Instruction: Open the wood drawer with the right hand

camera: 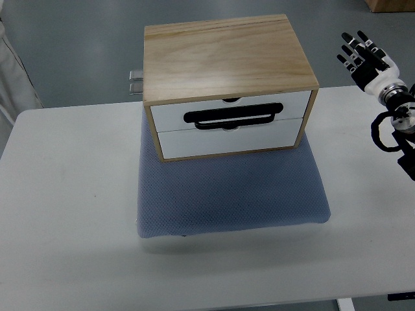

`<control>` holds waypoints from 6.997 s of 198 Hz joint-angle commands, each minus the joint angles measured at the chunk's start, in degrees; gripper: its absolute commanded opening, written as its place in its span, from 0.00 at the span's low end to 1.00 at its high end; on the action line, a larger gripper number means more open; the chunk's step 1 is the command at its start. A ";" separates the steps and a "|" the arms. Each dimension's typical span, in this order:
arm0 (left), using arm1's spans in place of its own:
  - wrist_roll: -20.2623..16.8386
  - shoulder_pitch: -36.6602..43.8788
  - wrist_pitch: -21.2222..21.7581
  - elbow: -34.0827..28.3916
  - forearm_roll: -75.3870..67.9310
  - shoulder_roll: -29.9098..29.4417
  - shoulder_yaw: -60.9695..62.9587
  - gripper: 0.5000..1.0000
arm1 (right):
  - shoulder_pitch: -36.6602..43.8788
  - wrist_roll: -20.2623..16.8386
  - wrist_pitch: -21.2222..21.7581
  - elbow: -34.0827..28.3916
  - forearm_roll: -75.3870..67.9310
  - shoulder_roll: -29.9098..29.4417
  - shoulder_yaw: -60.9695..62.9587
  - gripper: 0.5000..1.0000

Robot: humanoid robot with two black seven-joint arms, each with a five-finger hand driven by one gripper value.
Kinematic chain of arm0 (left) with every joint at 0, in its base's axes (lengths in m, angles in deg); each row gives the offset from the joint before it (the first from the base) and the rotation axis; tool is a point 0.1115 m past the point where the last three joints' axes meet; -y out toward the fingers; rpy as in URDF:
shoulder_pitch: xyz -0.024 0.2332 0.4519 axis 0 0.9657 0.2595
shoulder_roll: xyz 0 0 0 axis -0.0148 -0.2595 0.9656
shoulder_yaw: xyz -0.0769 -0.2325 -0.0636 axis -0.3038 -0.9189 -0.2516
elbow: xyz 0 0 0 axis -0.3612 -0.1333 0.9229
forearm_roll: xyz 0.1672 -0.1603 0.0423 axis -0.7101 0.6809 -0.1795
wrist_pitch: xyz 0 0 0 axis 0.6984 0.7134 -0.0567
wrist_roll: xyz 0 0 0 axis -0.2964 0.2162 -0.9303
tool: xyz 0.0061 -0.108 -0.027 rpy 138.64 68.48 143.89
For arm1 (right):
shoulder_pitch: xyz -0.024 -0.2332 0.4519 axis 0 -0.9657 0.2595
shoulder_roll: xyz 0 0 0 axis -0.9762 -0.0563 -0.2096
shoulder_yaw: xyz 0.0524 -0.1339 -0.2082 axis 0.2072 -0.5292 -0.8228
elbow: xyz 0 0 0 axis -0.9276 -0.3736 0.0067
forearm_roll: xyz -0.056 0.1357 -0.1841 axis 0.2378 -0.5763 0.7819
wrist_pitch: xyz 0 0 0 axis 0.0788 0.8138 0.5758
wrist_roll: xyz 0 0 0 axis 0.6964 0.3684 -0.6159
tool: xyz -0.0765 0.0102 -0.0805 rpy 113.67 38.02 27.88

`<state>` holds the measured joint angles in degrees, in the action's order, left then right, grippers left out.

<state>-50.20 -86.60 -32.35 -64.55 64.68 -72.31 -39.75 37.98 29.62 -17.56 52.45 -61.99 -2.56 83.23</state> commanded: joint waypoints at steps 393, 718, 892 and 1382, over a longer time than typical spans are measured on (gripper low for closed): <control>0.09 0.09 -0.70 0.86 -0.26 0.00 -0.09 1.00 | 27.62 -0.97 -4.84 -21.61 7.26 29.63 -54.93 0.89; 0.09 0.09 -0.70 0.78 -0.26 0.00 -0.18 1.00 | 64.01 -10.02 20.67 -59.41 34.69 22.52 -78.75 0.88; 0.09 0.09 -0.70 0.86 -0.26 0.00 -0.09 1.00 | 61.64 -14.33 19.25 -58.27 20.81 13.64 -86.13 0.88; 0.09 0.09 -0.70 0.78 -0.26 0.00 -0.09 1.00 | 56.89 -14.33 8.87 -54.93 23.36 6.87 -92.90 0.88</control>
<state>-50.12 -86.52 -33.05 -63.70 64.42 -72.31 -39.85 94.82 15.30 -9.30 -2.37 -38.61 4.10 -9.62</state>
